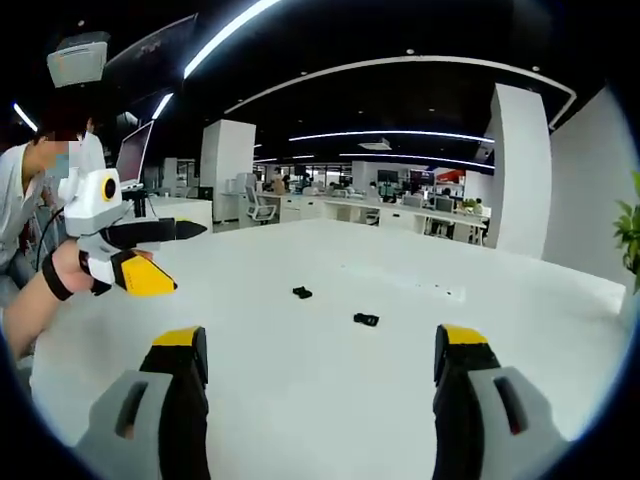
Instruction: Snap the two parts of the plastic buckle together until the buckle closes and remains connected.
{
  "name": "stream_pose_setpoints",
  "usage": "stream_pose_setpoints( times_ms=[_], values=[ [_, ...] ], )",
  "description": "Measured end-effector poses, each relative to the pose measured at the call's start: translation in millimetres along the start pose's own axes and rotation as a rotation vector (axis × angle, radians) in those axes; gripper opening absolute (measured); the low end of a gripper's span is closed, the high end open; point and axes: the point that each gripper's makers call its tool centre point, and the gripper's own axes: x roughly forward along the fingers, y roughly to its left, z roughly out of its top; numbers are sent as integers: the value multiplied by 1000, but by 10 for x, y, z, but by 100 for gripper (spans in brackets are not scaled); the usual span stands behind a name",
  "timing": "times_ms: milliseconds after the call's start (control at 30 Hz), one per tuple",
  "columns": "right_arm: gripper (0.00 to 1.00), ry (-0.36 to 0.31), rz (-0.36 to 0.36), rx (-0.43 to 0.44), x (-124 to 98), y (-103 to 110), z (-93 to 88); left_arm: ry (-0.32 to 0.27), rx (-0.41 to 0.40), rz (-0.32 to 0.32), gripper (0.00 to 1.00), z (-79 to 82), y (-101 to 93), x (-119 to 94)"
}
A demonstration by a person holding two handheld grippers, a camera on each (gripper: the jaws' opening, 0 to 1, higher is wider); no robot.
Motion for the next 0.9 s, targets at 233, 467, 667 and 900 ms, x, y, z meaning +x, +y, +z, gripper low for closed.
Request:
stream_pose_setpoints(
  times_ms=[233,467,667,900],
  values=[
    [95,5,5,-4,41,6,12,4,-5,-2,95,-15,15,24],
    [94,1,11,0,86,-20,38,6,-6,3,95,-5,45,46],
    [94,-1,11,6,106,-40,42,7,-9,-1,95,0,47,74],
    [94,0,6,4,110,-53,51,10,-7,1,95,16,50,100]
  ],
)
